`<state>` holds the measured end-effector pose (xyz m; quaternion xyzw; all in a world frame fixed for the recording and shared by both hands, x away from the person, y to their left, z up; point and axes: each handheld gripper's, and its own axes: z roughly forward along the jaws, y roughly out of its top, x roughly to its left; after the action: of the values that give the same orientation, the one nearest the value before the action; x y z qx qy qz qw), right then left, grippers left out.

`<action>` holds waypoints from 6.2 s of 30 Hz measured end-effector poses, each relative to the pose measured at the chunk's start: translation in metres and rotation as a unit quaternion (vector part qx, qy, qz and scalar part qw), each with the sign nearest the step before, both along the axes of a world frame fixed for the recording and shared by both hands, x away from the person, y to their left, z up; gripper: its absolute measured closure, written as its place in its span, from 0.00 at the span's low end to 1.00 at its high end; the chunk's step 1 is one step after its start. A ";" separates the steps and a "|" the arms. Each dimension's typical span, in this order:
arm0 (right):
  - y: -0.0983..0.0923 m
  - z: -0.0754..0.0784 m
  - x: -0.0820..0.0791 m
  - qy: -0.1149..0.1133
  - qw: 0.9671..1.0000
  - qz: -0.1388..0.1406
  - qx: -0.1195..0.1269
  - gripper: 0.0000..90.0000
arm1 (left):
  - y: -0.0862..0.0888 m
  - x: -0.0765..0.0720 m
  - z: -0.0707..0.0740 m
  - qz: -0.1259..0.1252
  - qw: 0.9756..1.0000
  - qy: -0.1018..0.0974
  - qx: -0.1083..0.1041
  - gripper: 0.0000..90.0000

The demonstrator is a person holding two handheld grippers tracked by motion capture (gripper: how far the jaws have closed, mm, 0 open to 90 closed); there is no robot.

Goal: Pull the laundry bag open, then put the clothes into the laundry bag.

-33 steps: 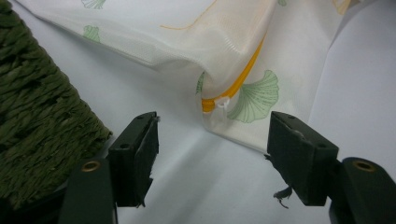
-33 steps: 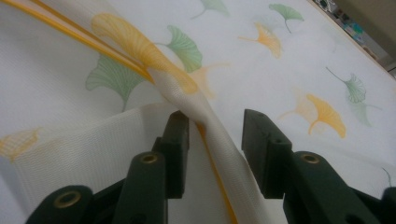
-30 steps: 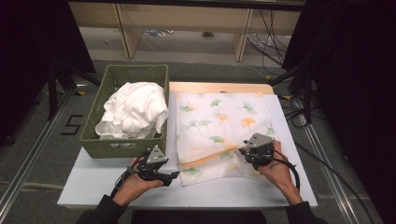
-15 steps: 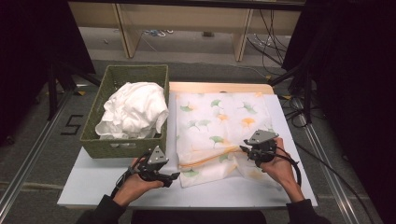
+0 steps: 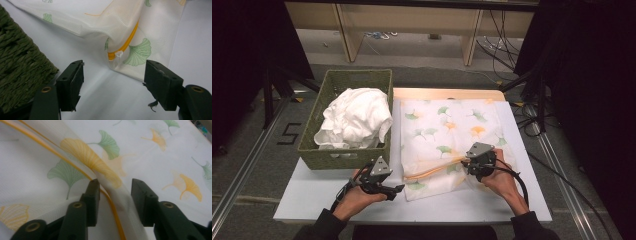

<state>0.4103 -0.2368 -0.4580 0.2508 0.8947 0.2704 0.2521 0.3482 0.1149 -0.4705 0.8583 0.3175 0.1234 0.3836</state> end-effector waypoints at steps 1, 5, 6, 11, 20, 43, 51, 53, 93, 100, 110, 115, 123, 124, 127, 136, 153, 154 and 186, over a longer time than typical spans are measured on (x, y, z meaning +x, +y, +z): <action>0.000 0.000 0.000 0.000 1.000 0.000 0.000 0.72 | 0.000 0.000 0.000 0.000 1.000 0.000 0.000 0.35; -0.002 0.011 -0.002 -0.013 1.000 0.004 0.013 0.84 | -0.002 -0.001 -0.001 0.005 1.000 0.003 -0.004 0.35; -0.002 0.013 -0.001 -0.011 1.000 0.002 0.014 0.86 | -0.002 -0.001 0.000 -0.001 1.000 0.002 0.000 0.35; -0.002 0.017 0.003 -0.029 0.999 0.003 0.025 0.94 | -0.003 -0.002 0.000 0.002 1.000 0.001 0.000 0.35; -0.001 0.009 0.012 -0.005 1.000 -0.007 0.020 0.87 | -0.002 -0.001 0.002 -0.003 1.000 -0.005 -0.001 0.35; -0.010 0.037 0.013 -0.036 0.997 0.003 0.066 1.00 | 0.010 -0.001 0.089 0.022 0.997 -0.064 -0.048 0.32; -0.014 0.040 0.013 -0.040 0.997 -0.003 0.069 1.00 | 0.053 0.035 0.113 0.100 0.990 -0.099 -0.015 0.29; -0.014 0.041 0.012 -0.039 0.997 -0.007 0.071 1.00 | 0.059 0.041 0.113 0.110 0.989 -0.094 -0.016 0.28; -0.015 0.046 0.014 -0.047 0.997 -0.001 0.060 1.00 | 0.073 0.162 0.064 0.045 0.989 -0.025 0.138 0.03; -0.014 0.045 0.014 -0.038 0.998 0.008 0.059 1.00 | 0.077 0.183 0.055 0.164 0.967 -0.066 0.183 0.07; -0.014 0.044 0.014 -0.036 0.998 0.005 0.061 1.00 | 0.100 0.184 0.053 0.231 0.962 -0.043 0.140 0.00; -0.013 0.044 0.013 -0.031 0.997 -0.002 0.066 1.00 | 0.103 0.196 0.031 0.205 0.975 0.000 0.086 0.00; -0.013 0.045 0.014 -0.042 0.997 0.005 0.060 1.00 | 0.099 0.198 0.028 0.183 0.981 0.062 0.027 0.54; -0.013 0.045 0.014 -0.042 0.997 0.005 0.060 1.00 | 0.100 0.197 0.031 0.181 0.981 0.069 0.011 0.54; -0.013 0.044 0.016 -0.034 0.997 0.013 0.061 1.00 | 0.099 0.192 0.039 0.154 0.984 0.081 -0.038 0.68; -0.014 0.044 0.015 -0.032 0.997 0.007 0.064 1.00 | 0.086 0.181 0.054 0.155 0.987 0.003 0.052 0.33; -0.012 0.042 0.014 -0.028 0.998 0.008 0.063 1.00 | 0.129 0.194 0.044 0.262 0.963 0.025 0.052 0.00; -0.012 0.042 0.014 -0.024 0.998 0.004 0.065 1.00 | 0.129 0.197 0.030 0.249 0.967 0.039 0.024 0.00; -0.014 0.043 0.014 -0.020 0.997 -0.002 0.072 1.00 | 0.095 0.196 0.034 0.230 0.970 0.058 0.059 0.70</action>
<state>0.4239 -0.2508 -0.4145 0.2650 0.8670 0.3388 0.2516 0.5438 0.2101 -0.4367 0.7892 0.5201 0.1764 0.2749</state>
